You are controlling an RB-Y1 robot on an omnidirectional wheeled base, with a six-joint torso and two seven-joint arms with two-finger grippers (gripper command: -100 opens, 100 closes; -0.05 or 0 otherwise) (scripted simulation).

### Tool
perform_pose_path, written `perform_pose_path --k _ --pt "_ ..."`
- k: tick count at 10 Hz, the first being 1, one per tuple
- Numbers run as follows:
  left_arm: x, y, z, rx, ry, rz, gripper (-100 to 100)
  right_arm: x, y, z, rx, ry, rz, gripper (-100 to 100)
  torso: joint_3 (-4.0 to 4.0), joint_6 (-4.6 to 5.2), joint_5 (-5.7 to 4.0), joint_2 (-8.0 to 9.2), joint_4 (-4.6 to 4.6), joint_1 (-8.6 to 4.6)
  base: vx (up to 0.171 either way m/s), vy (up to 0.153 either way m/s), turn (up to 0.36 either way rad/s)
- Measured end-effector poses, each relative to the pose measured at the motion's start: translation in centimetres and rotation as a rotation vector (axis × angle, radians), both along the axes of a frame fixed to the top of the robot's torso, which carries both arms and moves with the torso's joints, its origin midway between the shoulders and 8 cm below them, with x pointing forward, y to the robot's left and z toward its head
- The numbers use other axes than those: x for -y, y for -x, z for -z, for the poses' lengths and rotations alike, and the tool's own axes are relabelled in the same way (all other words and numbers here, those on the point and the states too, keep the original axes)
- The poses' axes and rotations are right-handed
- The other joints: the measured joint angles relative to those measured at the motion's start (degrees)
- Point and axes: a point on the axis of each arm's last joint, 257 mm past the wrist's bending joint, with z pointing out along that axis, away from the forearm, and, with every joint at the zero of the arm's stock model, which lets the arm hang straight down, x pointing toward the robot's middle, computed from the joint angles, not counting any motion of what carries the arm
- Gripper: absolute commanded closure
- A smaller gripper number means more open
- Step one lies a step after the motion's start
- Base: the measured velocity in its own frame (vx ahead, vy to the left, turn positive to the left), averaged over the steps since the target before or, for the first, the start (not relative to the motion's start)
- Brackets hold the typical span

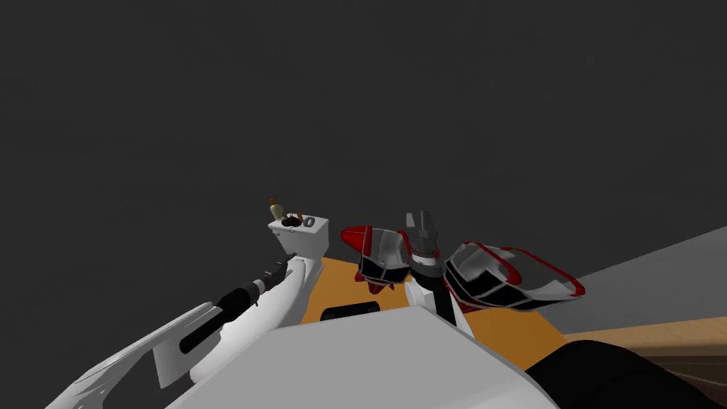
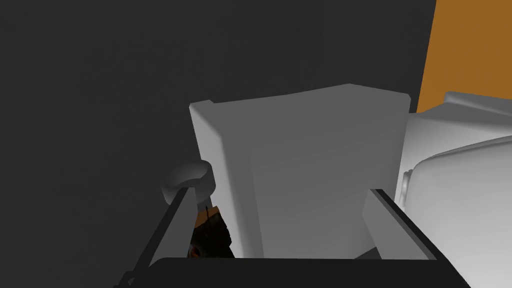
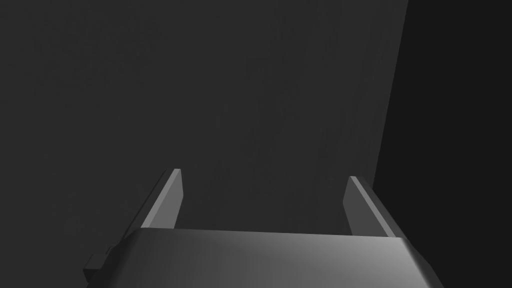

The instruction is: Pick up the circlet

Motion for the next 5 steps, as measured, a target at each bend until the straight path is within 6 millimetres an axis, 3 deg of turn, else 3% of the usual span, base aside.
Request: perform_pose_path --k 4,5 --pt "-3.0 0.3 1.3 -0.066 -0.027 -0.052 -100 0.0 0.0 0.0 0.000 0.000 0.000 0 -0.03 0.00 0.01 -0.04 -0.01 0.04 0.045 0.044 -0.179" --pt "-4.6 0.3 1.4 -0.088 -0.049 -0.071 -100 0.0 0.0 0.0 0.000 0.000 0.000 0 -0.06 0.00 0.02 -0.10 -0.02 0.15 0.050 0.057 -0.120"
